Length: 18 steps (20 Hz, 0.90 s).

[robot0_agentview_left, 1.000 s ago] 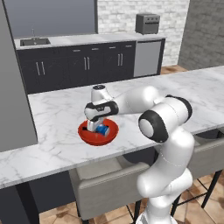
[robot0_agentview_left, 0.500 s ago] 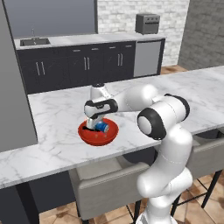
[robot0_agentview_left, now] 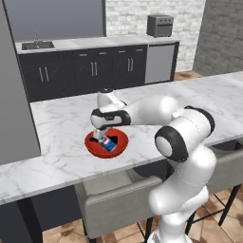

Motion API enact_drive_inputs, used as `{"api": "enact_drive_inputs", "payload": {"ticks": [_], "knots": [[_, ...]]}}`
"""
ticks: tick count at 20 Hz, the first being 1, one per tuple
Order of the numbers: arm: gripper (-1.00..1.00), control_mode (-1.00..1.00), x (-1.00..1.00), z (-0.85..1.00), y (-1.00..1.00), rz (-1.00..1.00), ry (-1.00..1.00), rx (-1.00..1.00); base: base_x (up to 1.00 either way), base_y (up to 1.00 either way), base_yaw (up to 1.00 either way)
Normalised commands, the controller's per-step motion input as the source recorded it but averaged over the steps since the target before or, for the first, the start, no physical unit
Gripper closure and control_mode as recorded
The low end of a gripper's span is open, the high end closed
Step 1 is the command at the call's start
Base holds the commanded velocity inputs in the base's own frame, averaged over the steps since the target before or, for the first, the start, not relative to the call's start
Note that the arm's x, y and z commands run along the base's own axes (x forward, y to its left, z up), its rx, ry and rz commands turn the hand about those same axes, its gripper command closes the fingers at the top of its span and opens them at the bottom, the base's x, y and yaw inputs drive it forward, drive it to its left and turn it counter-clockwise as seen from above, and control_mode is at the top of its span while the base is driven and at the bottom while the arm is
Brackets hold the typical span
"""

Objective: Open the fridge, grab two sodas, and place both sodas inside the bowl with ice on the dining counter.

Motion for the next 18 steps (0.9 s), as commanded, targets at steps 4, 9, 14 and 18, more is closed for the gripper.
{"api": "enact_drive_inputs", "payload": {"ticks": [4, 9, 14, 18], "knots": [[-1.0, -1.0, -0.62, 0.5, -0.06, 0.0, -0.16, 0.0, 0.0, 0.0, 0.0], [-1.0, -1.0, -0.68, 0.5, -0.04, 0.0, -0.17, 0.0, 0.0, 0.0, 0.0], [-1.0, -1.0, -0.76, 0.43, -0.1, 0.0, -0.16, 0.01, 0.0, 0.0, 0.0], [-1.0, -1.0, -0.82, 0.23, -0.37, -0.09, -0.14, 0.09, 0.0, 0.0, 0.0]]}}
